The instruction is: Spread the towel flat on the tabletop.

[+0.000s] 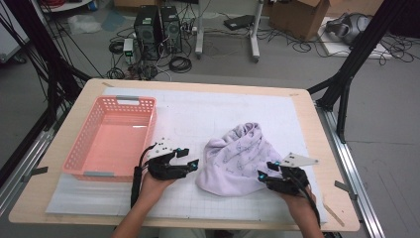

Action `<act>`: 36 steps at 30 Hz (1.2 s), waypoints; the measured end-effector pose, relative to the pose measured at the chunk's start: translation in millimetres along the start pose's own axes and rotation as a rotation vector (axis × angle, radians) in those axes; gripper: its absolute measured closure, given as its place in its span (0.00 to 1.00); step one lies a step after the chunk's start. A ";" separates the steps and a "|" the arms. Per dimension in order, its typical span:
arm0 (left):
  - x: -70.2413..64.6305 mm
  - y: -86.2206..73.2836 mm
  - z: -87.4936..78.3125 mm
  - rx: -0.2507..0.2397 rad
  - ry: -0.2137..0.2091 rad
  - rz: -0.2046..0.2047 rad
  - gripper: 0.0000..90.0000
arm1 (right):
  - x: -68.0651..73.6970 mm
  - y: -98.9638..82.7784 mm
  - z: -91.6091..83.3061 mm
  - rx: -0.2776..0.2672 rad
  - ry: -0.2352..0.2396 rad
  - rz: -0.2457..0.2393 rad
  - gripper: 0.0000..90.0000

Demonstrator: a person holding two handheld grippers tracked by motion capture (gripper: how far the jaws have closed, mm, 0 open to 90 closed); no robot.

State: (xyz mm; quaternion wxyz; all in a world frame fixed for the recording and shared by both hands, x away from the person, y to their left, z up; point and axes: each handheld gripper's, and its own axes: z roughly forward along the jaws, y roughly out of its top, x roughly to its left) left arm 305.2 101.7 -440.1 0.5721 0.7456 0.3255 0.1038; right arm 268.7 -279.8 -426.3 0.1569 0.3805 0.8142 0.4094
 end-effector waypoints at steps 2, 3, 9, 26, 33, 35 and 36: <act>0.2 -0.1 0.2 -0.001 0.002 0.003 0.44 | 9.0 2.2 14.7 0.032 0.042 -0.027 0.53; 0.0 -0.2 0.2 0.001 0.003 0.002 0.44 | 13.1 3.0 22.0 0.053 0.057 -0.042 0.55; 0.5 -0.1 -0.5 0.000 0.001 0.006 0.44 | 20.1 3.8 32.0 0.102 0.097 -0.093 0.94; -3.8 3.8 5.1 0.004 0.003 0.025 0.54 | -1.9 -65.4 -100.1 0.035 0.022 -0.045 0.94; -22.1 17.7 34.0 0.028 -0.081 0.048 0.55 | -6.7 -62.5 -110.4 -0.040 -0.012 -0.009 0.76; -26.8 23.4 46.4 0.059 -0.105 0.064 0.55 | -9.4 -55.7 -107.5 -0.060 -0.034 -0.006 0.72; -29.0 25.7 53.1 0.075 -0.116 0.077 0.55 | -10.3 -52.4 -105.4 -0.069 -0.041 -0.001 0.71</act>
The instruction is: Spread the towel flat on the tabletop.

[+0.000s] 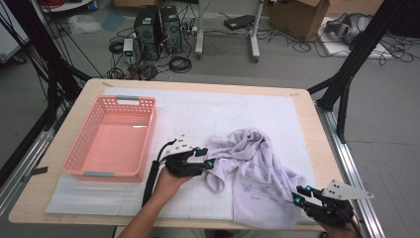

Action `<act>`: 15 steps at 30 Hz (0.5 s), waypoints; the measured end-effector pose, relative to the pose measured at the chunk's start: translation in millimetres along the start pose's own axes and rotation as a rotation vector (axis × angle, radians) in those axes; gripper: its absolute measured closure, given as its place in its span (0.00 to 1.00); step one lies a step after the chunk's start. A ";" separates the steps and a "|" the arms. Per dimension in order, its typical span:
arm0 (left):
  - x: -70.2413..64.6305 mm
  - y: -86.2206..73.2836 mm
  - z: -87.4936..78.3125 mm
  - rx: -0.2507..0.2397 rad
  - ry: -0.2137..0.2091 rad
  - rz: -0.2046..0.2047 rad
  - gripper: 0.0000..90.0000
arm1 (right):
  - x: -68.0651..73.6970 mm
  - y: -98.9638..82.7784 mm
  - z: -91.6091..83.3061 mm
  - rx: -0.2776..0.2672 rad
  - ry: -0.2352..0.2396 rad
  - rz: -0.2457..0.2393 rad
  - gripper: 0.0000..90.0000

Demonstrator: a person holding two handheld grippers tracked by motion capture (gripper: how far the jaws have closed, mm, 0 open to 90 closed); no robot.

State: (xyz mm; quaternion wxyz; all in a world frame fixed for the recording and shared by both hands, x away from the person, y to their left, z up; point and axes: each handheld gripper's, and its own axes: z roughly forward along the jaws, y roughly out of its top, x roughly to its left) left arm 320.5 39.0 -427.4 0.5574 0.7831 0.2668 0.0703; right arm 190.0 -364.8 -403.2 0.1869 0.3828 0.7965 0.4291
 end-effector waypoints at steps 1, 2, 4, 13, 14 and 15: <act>-1.1 2.8 7.5 0.021 -0.013 0.007 0.54 | -1.3 2.8 2.8 -0.005 -0.006 -0.003 0.70; -1.9 5.2 14.9 0.048 -0.019 0.023 0.53 | -2.6 5.1 5.8 -0.009 -0.012 -0.002 0.70; -2.7 6.7 22.3 0.064 -0.023 0.035 0.51 | -5.4 8.6 12.6 -0.014 -0.018 0.008 0.69; -4.6 16.8 64.0 0.193 -0.048 0.055 0.83 | -7.3 14.8 34.3 0.000 -0.001 0.000 0.68; -2.6 17.7 62.1 0.177 -0.055 0.049 0.93 | -7.2 15.2 34.6 -0.001 0.002 -0.001 0.68; 0.5 18.9 58.8 0.154 -0.064 0.028 0.96 | -7.4 15.5 34.8 -0.003 0.001 -0.004 0.68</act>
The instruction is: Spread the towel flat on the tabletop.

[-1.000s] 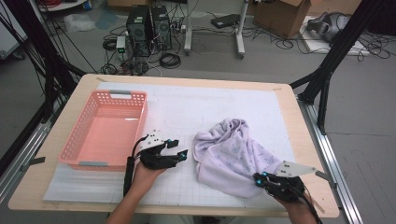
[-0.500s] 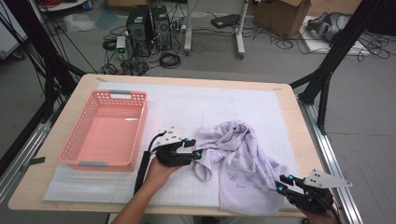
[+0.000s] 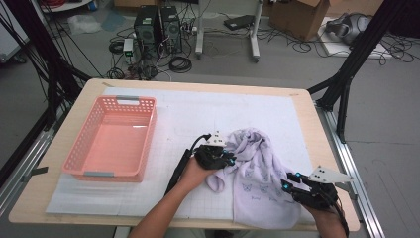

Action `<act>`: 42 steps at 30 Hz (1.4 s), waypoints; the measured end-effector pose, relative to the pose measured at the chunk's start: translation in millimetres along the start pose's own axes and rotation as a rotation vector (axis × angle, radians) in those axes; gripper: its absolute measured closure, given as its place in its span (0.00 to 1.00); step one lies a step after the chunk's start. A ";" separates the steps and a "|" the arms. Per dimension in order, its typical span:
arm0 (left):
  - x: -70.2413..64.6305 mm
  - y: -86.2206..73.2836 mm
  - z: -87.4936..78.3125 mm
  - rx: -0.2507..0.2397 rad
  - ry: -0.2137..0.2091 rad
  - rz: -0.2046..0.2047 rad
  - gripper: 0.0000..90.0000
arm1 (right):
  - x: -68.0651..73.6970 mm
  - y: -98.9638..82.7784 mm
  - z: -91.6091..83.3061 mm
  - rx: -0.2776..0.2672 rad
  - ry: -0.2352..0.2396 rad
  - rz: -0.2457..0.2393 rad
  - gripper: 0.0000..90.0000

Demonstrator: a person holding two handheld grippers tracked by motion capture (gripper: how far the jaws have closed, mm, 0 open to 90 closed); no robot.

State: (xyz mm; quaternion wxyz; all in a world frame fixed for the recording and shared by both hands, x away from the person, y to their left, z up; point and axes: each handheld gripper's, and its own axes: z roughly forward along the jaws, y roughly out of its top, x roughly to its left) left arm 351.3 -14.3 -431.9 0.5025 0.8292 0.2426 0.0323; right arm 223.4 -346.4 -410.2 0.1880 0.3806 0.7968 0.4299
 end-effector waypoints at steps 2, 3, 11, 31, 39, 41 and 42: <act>6.6 1.5 -8.2 -0.034 0.012 -0.041 0.97 | 0.0 0.2 -0.3 0.002 0.001 0.000 0.68; 10.6 2.9 -12.5 -0.034 0.023 -0.058 0.97 | -0.5 0.1 -0.4 0.002 0.001 0.000 0.68; 36.5 30.5 -43.4 -0.148 0.137 -0.108 0.97 | -2.5 0.5 2.5 0.001 0.000 0.013 0.68; 69.9 39.1 -74.5 -0.135 0.267 -0.169 0.97 | 27.0 13.1 54.3 0.167 0.146 -0.043 0.99; 56.6 25.2 -69.1 -0.104 0.251 -0.139 0.97 | 7.4 12.6 27.4 0.029 0.066 0.070 0.59; 56.0 21.9 -68.4 -0.098 0.246 -0.139 0.97 | 2.6 19.2 37.9 -0.006 0.071 0.118 0.52; 54.4 15.3 -67.2 -0.097 0.240 -0.147 0.97 | 1.9 23.2 46.0 -0.024 0.072 0.140 0.49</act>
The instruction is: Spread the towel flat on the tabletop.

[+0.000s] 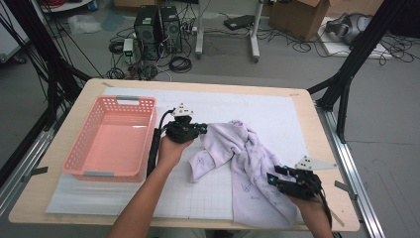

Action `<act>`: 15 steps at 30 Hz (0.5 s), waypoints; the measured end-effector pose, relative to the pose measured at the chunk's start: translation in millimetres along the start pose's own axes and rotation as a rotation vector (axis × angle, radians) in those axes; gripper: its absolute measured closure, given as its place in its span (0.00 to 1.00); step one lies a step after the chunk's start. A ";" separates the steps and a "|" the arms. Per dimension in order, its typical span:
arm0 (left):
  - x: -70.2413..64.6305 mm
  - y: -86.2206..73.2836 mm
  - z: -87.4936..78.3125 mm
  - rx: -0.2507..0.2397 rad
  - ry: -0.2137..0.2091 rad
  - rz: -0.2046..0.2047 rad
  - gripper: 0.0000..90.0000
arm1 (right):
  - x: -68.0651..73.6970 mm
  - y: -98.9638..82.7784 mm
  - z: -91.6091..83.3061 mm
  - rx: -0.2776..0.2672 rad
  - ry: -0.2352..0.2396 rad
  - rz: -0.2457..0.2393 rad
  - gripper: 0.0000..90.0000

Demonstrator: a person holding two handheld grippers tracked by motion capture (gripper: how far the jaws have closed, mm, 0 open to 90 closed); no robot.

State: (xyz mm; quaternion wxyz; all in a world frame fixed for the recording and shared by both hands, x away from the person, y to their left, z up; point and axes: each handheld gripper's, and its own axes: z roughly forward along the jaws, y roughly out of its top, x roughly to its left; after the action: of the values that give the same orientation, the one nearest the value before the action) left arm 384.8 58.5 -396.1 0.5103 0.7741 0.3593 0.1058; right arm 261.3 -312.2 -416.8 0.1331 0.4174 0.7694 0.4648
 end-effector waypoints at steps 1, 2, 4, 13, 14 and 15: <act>-0.6 -3.6 -0.5 -0.003 -0.004 -0.006 0.97 | 0.3 4.3 9.6 -0.012 0.005 0.021 0.49; -0.6 -3.6 -0.5 -0.003 -0.004 -0.006 0.97 | 1.4 8.8 19.7 -0.014 0.002 0.034 0.50; -1.5 -10.6 -2.9 -0.004 -0.007 -0.015 0.97 | 2.2 17.7 39.7 -0.006 -0.034 0.046 0.52; -11.6 -41.6 -12.5 0.032 -0.023 -0.002 0.97 | 4.1 25.1 47.4 0.060 0.034 -0.021 0.97; -13.8 -49.3 -11.3 0.049 -0.032 -0.003 0.97 | 5.0 24.8 40.2 0.043 0.055 -0.028 0.97; -14.6 -51.6 -10.6 0.075 -0.036 0.004 0.97 | 6.7 24.8 32.7 0.034 0.071 -0.029 0.98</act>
State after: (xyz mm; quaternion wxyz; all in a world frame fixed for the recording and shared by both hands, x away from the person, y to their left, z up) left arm 345.6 67.8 -433.0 0.4871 0.7953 0.3520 0.0794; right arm 289.4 -281.8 -412.5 0.1053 0.3916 0.7875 0.4642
